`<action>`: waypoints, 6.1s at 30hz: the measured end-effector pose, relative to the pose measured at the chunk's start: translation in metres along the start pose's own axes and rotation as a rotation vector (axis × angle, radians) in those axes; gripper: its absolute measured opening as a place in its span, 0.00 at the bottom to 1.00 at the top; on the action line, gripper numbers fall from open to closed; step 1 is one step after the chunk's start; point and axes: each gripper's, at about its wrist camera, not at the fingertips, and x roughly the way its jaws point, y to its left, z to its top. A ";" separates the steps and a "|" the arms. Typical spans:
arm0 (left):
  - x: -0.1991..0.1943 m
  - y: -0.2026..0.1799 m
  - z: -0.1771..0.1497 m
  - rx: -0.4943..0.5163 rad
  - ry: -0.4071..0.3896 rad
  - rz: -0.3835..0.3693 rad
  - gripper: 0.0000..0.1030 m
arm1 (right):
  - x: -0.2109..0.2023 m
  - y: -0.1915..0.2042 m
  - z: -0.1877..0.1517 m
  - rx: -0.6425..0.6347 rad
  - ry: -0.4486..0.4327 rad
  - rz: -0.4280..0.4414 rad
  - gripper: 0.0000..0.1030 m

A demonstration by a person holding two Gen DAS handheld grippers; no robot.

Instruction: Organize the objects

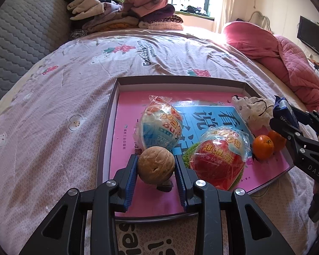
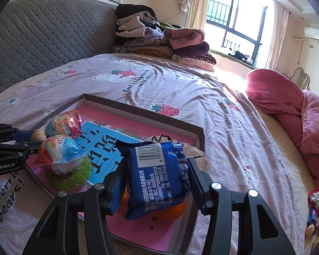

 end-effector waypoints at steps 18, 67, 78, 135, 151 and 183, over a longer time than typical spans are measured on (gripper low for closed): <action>0.013 -0.004 -0.006 0.004 0.041 0.007 0.34 | 0.013 0.000 -0.007 -0.008 0.054 -0.034 0.54; -0.097 -0.009 0.009 -0.037 -0.151 0.100 0.74 | -0.094 0.001 0.036 0.090 -0.147 0.058 0.60; -0.141 -0.011 0.004 -0.038 -0.203 0.104 0.74 | -0.145 -0.001 0.035 0.158 -0.229 0.076 0.64; -0.184 -0.022 -0.074 -0.042 -0.213 0.144 0.74 | -0.179 0.030 -0.042 0.243 -0.204 0.049 0.69; -0.144 -0.018 -0.105 -0.055 -0.148 0.161 0.74 | -0.127 0.035 -0.084 0.268 -0.034 0.028 0.69; -0.111 -0.012 -0.121 -0.051 -0.109 0.147 0.74 | -0.105 0.037 -0.114 0.293 0.058 0.009 0.69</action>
